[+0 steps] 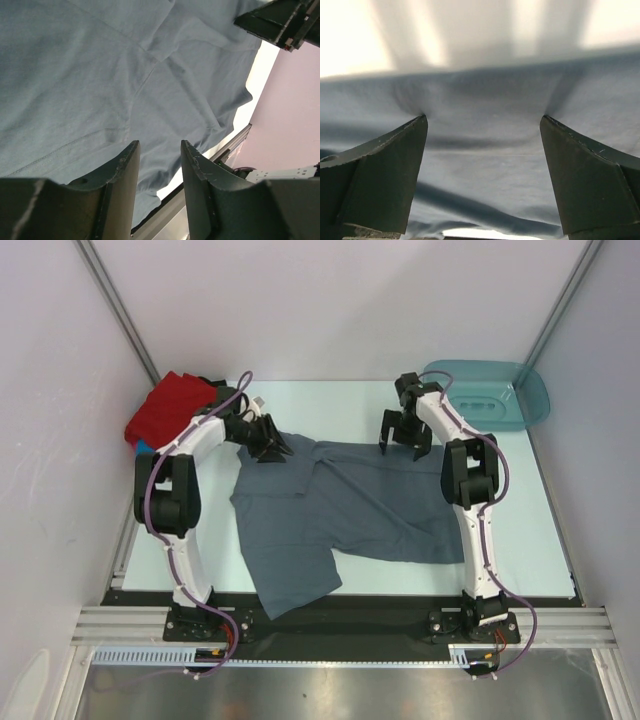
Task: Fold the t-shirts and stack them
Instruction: Fold the tshirt
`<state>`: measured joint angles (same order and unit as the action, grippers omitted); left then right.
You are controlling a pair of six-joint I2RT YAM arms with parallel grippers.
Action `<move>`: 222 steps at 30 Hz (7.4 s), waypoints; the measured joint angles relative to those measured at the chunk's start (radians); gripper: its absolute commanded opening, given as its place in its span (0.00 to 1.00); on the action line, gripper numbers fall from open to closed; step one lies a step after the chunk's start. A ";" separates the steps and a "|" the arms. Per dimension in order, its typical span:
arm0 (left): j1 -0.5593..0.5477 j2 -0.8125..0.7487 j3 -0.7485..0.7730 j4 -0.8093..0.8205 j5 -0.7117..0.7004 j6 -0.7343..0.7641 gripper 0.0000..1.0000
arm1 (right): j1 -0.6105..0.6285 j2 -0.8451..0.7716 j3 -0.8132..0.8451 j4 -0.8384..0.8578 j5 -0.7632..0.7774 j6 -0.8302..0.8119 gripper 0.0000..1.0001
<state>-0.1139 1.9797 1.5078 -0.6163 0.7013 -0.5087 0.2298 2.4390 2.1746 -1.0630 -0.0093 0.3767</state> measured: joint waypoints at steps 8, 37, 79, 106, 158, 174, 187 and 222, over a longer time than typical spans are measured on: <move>-0.005 -0.017 0.013 -0.017 -0.022 -0.014 0.43 | 0.039 0.019 0.011 0.027 0.154 -0.026 1.00; -0.011 -0.109 0.013 -0.193 -0.098 0.040 0.41 | 0.060 0.140 0.231 -0.011 0.406 -0.102 1.00; -0.022 -0.483 -0.439 -0.264 -0.136 0.222 0.41 | -0.185 -0.797 -0.554 -0.243 0.126 0.008 1.00; 0.021 -0.980 -0.851 -0.217 -0.173 -0.067 1.00 | -0.411 -1.126 -1.102 -0.185 -0.202 0.016 1.00; -0.027 -0.931 -1.040 -0.203 -0.325 -0.111 0.54 | -0.322 -1.160 -1.015 -0.181 -0.262 0.170 1.00; -0.158 -0.906 -1.070 -0.121 -0.399 -0.272 0.39 | -0.321 -1.133 -0.986 -0.182 -0.269 0.127 1.00; -0.201 -0.909 -1.101 -0.076 -0.391 -0.340 0.08 | -0.323 -1.117 -0.974 -0.185 -0.273 0.092 1.00; -0.237 -1.418 -1.168 -0.420 -0.309 -0.436 0.48 | 0.305 -0.833 -1.174 0.078 -0.726 0.174 0.95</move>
<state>-0.3508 0.5617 0.3393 -1.0363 0.3927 -0.9447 0.5350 1.6058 1.0008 -0.9852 -0.7357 0.5510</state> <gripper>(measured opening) 0.488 0.958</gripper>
